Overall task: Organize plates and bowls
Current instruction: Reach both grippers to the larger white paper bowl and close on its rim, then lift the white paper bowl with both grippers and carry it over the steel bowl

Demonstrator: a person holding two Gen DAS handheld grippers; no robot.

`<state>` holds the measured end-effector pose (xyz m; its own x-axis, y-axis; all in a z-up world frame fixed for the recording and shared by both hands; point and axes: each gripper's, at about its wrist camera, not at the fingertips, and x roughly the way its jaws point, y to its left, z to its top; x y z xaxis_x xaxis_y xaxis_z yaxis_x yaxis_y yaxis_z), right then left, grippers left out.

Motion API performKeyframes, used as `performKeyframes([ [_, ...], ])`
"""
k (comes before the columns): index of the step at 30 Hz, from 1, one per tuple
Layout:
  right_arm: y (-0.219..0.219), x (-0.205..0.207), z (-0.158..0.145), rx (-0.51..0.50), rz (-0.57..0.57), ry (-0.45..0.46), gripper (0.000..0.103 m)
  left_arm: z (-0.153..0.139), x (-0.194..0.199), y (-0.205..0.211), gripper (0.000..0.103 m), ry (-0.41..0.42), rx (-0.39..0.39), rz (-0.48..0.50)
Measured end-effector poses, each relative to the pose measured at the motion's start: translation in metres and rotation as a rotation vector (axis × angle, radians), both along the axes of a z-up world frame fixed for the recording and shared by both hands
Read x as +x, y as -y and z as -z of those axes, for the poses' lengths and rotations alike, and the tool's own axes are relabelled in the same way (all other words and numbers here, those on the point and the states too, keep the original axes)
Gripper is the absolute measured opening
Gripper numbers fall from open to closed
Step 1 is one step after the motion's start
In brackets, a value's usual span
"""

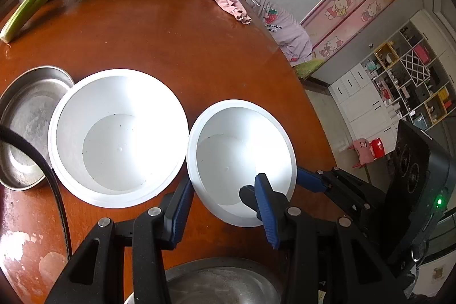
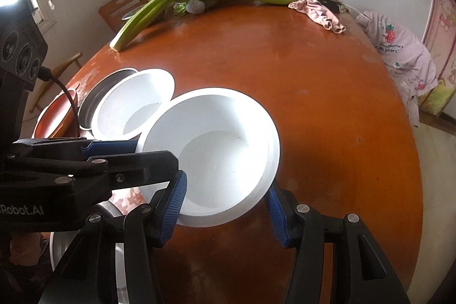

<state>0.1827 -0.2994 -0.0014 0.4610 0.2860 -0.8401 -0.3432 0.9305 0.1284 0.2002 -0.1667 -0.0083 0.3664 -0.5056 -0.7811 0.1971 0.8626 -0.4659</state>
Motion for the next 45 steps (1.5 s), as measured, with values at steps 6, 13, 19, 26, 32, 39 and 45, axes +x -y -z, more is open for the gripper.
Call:
performKeyframes([
  [6,0.003,-0.006,-0.005,0.011,0.008,0.010,0.057,-0.006,-0.005,0.002,0.044,0.021,0.001,0.013],
  [13,0.000,-0.014,-0.016,0.016,0.003,0.037,0.057,-0.019,-0.017,-0.001,0.044,0.059,0.011,0.010],
  [19,-0.003,-0.026,-0.030,0.028,-0.009,0.064,0.057,-0.033,-0.032,-0.006,0.044,0.094,0.018,0.002],
  [26,-0.012,-0.044,-0.043,0.037,-0.031,0.097,0.057,-0.044,-0.047,-0.016,0.044,0.127,0.020,-0.013],
  [32,-0.021,-0.060,-0.051,0.043,-0.047,0.119,0.057,-0.052,-0.061,-0.026,0.044,0.154,0.021,-0.025],
  [39,-0.031,-0.077,-0.060,0.051,-0.068,0.143,0.057,-0.060,-0.084,-0.037,0.044,0.184,0.023,-0.042],
  [45,-0.040,-0.091,-0.064,0.056,-0.091,0.152,0.057,-0.064,-0.101,-0.046,0.044,0.198,0.028,-0.060],
])
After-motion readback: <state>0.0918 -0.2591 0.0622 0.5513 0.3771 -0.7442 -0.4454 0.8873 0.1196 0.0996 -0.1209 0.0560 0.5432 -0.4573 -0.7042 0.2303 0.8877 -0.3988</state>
